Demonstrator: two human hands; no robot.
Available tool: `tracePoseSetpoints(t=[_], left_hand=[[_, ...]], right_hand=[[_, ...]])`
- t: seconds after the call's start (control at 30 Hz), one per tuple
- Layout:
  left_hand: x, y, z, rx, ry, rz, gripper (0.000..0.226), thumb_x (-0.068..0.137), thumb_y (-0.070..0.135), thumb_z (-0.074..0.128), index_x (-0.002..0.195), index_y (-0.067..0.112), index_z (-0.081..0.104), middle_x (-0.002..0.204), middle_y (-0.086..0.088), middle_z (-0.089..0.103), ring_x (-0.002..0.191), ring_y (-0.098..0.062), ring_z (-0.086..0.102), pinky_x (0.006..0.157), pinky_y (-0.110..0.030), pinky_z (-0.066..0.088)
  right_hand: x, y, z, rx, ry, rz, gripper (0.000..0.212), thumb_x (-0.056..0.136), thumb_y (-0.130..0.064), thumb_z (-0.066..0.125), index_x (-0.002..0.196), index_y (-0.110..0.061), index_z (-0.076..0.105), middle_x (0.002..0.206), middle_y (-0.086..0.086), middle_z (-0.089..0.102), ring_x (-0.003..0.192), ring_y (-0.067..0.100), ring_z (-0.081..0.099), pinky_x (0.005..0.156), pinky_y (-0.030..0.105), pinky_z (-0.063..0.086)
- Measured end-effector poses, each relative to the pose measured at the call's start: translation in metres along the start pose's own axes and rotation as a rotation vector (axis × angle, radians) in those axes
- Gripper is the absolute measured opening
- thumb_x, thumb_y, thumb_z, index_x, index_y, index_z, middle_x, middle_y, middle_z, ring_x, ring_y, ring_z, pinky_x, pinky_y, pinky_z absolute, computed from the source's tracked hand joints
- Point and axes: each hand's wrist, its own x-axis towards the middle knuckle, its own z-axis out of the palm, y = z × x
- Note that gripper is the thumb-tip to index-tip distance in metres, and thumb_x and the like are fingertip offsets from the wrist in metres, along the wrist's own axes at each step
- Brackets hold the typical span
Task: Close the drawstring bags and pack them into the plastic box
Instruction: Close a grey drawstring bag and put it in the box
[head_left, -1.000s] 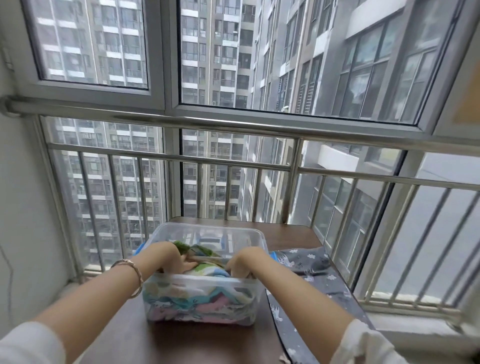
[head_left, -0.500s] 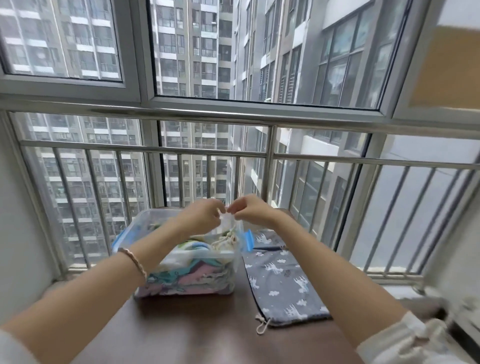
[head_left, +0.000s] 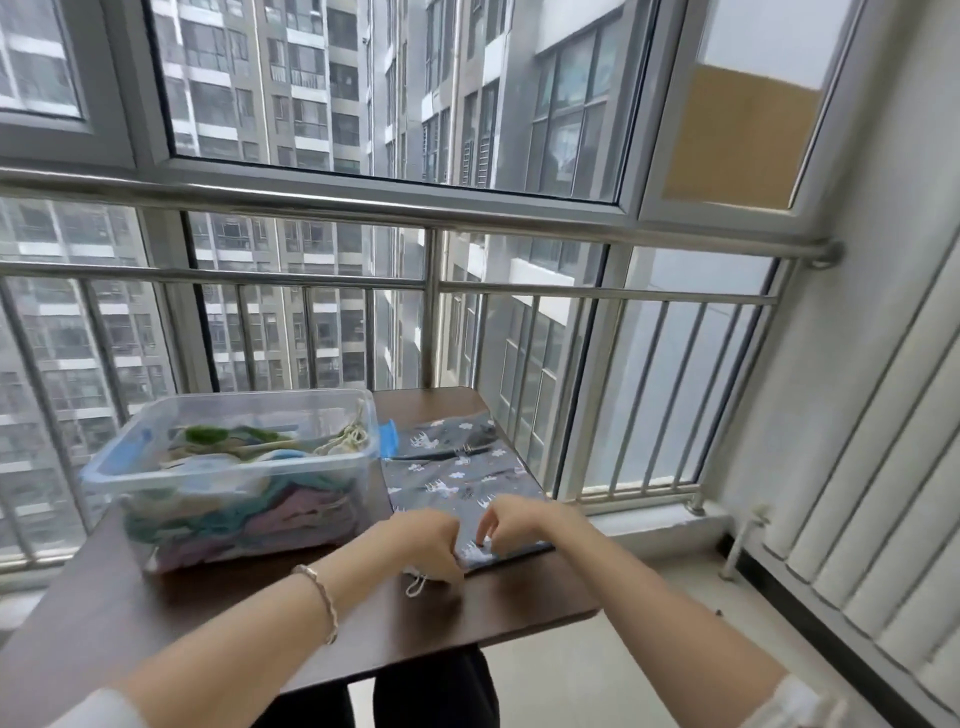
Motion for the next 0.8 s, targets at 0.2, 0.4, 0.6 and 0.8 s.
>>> tracePoseSetpoints(t=[0.2, 0.4, 0.6, 0.8], left_hand=[[0.006, 0.001, 0.013, 0.055, 0.126, 0.042, 0.017, 0.086, 0.024, 0.052, 0.099, 0.015, 0.058, 0.108, -0.011, 0.064, 0.097, -0.032, 0.06, 0.072, -0.033, 0.043], [-0.004, 0.005, -0.017, -0.437, 0.231, 0.105, 0.024, 0.093, 0.01, 0.039, 0.07, 0.017, 0.038, 0.069, -0.002, 0.046, 0.067, -0.02, 0.042, 0.055, -0.027, 0.032], [-0.045, 0.001, -0.069, -0.77, 0.44, 0.198, 0.023, 0.092, 0.006, 0.037, 0.072, 0.014, 0.043, 0.065, 0.002, 0.04, 0.055, -0.012, 0.036, 0.051, -0.026, 0.03], [-0.095, -0.046, -0.122, -0.83, 0.702, 0.206, 0.018, 0.097, 0.023, 0.051, 0.094, 0.008, 0.059, 0.073, -0.003, 0.05, 0.065, -0.015, 0.043, 0.059, -0.025, 0.033]], right_hand=[[-0.006, -0.003, 0.022, -0.156, 0.065, 0.074, 0.06, 0.068, -0.018, 0.07, 0.125, -0.02, 0.051, 0.125, 0.006, 0.048, 0.11, 0.025, 0.055, 0.087, 0.036, 0.052], [-0.029, -0.005, 0.001, -0.428, 0.368, 0.12, 0.033, 0.088, -0.002, 0.051, 0.12, -0.009, 0.054, 0.125, 0.014, 0.059, 0.117, 0.033, 0.057, 0.09, 0.038, 0.047], [-0.057, -0.046, -0.068, -0.396, 1.008, -0.031, 0.014, 0.094, -0.006, 0.044, 0.096, -0.008, 0.058, 0.092, 0.008, 0.065, 0.08, 0.025, 0.06, 0.066, 0.032, 0.043], [-0.053, -0.095, -0.113, -0.186, 1.321, -0.275, 0.024, 0.086, 0.011, 0.039, 0.078, -0.007, 0.054, 0.065, 0.003, 0.05, 0.056, 0.017, 0.047, 0.055, 0.025, 0.037]])
